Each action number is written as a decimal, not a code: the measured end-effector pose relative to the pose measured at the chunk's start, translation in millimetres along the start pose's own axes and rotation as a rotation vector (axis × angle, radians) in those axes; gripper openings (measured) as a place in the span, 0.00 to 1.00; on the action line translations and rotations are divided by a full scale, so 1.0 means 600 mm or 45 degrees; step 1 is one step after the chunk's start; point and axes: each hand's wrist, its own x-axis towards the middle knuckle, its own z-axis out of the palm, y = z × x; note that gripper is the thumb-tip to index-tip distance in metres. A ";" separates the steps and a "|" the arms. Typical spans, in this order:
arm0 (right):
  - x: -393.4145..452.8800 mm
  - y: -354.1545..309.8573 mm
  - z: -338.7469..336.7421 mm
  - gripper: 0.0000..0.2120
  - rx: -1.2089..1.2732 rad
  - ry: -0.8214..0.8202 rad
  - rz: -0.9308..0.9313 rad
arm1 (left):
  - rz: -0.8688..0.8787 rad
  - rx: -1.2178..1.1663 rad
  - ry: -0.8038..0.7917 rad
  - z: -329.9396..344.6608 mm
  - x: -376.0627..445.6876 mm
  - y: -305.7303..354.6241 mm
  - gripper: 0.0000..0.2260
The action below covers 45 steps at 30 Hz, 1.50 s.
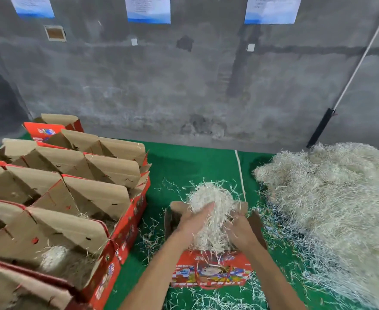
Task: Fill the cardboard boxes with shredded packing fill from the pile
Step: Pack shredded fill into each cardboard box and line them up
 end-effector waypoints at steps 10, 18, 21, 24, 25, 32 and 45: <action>-0.115 0.046 0.114 0.23 0.014 0.370 -0.059 | 0.193 -0.425 0.677 0.096 -0.016 -0.154 0.20; -0.124 0.077 0.179 0.22 0.015 0.132 0.278 | 0.299 -0.454 0.874 0.077 0.005 -0.202 0.24; -0.112 0.063 0.176 0.28 -0.052 0.215 0.115 | 0.544 -0.310 0.902 0.065 0.016 -0.185 0.27; -0.084 0.054 0.176 0.29 0.109 0.314 0.101 | 0.634 -0.213 0.902 0.057 0.032 -0.162 0.30; -0.075 0.053 0.177 0.30 0.107 0.292 0.118 | 0.655 -0.172 0.898 0.053 0.040 -0.159 0.30; -0.014 0.062 0.188 0.25 -0.060 0.161 0.186 | 0.756 0.201 0.773 0.032 0.107 -0.155 0.22; 0.098 0.104 0.175 0.17 -0.114 -0.037 0.357 | 0.349 0.866 0.806 0.040 0.155 -0.125 0.22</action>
